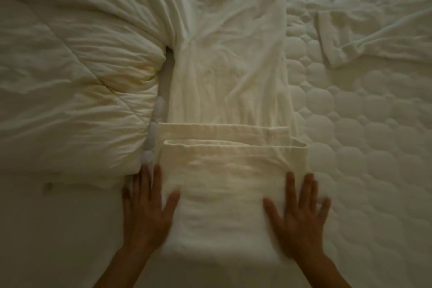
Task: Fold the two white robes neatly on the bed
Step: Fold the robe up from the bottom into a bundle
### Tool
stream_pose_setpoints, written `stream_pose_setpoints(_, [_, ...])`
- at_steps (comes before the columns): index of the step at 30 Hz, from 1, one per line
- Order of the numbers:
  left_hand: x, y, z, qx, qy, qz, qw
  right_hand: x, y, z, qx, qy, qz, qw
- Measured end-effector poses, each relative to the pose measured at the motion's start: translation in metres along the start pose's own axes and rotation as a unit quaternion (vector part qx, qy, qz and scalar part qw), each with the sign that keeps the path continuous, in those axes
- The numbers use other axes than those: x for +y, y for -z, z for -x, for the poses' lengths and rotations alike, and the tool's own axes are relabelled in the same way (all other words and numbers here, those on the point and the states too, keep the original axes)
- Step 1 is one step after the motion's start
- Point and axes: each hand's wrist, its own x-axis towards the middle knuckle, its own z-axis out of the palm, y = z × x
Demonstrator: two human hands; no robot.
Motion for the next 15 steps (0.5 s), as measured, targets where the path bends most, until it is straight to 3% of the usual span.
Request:
stream_pose_setpoints(3, [0.035,0.007,0.017,0.097,-0.079,0.015,0.992,-0.031,0.013,0.011,0.061,0.082,-0.039,0.994])
stream_pose_setpoints(5, [0.037,-0.002,0.024,0.082,-0.135,-0.010,0.987,-0.043,0.007,0.019,0.069,0.162,-0.019,0.984])
stream_pose_setpoints(8, [0.022,-0.015,0.004,0.085,-0.143,-0.005,0.986,-0.039,-0.014,0.006,0.077,0.174,0.026,0.981])
stream_pose_setpoints(11, [0.028,0.032,-0.065,0.172,-0.227,0.075,0.956,-0.057,-0.012,-0.042,0.176,0.178,0.018,0.968])
stream_pose_setpoints(13, [0.041,0.077,-0.129,0.218,-0.090,0.296,0.926,-0.082,0.001,-0.085,0.184,0.188,-0.029,0.964])
stream_pose_setpoints(15, [0.038,0.118,-0.208,0.193,0.094,0.470,0.856,-0.107,0.017,-0.138,0.165,0.165,-0.060,0.971])
